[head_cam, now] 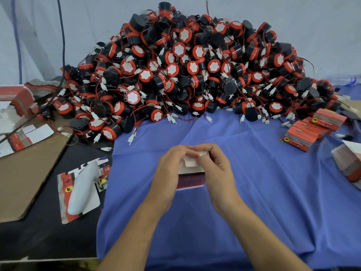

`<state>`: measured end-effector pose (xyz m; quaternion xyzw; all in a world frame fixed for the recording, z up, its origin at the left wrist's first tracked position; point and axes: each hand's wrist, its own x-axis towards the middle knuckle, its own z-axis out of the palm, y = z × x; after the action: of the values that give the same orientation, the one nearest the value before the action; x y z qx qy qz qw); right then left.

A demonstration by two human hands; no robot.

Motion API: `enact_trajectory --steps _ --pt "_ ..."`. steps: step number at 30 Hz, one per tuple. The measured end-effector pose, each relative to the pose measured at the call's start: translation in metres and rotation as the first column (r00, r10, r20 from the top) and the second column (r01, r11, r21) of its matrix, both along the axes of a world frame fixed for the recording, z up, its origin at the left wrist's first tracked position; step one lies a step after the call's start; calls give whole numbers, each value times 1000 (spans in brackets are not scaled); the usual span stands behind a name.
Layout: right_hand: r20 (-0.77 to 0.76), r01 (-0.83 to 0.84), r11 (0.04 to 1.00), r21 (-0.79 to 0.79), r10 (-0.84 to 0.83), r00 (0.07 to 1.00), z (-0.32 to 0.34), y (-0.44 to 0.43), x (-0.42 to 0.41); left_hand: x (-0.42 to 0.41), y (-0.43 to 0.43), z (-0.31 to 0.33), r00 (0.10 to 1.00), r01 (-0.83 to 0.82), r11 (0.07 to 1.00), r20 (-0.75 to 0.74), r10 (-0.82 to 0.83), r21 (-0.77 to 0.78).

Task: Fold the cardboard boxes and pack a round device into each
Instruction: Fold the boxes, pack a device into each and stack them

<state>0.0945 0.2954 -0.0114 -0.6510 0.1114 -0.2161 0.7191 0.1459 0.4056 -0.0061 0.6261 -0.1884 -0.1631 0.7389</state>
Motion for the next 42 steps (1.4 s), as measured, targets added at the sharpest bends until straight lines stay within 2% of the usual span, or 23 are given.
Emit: enact_trajectory --steps 11,15,19,22,27,31,37,39,42 --pt "-32 85 986 -146 -90 995 -5 0 -2 -1 -4 -8 961 -200 977 209 181 72" --pt "-56 106 989 -102 -112 992 -4 2 -2 -4 -6 -6 967 -192 978 185 174 85" --pt "-44 93 995 48 -91 995 1 -3 -2 5 3 0 999 -28 986 -25 32 166" --pt "-29 116 991 74 -114 993 4 -7 -2 14 13 4 986 126 960 -141 -93 248" --pt "-36 125 987 97 -122 992 4 0 -2 16 19 4 916 319 940 -293 -273 123" --pt "-25 121 987 106 -119 993 3 5 -3 15 21 -1 830 490 871 -326 -454 35" --pt "-15 95 984 148 -94 995 3 5 -7 11 21 -6 766 526 841 -360 -533 -126" --pt "12 56 992 114 -58 998 5 0 -8 12 21 -4 779 527 844 -340 -526 -98" --pt "-23 -41 999 -19 40 999 7 -13 -10 21 24 6 878 476 865 -145 -456 161"
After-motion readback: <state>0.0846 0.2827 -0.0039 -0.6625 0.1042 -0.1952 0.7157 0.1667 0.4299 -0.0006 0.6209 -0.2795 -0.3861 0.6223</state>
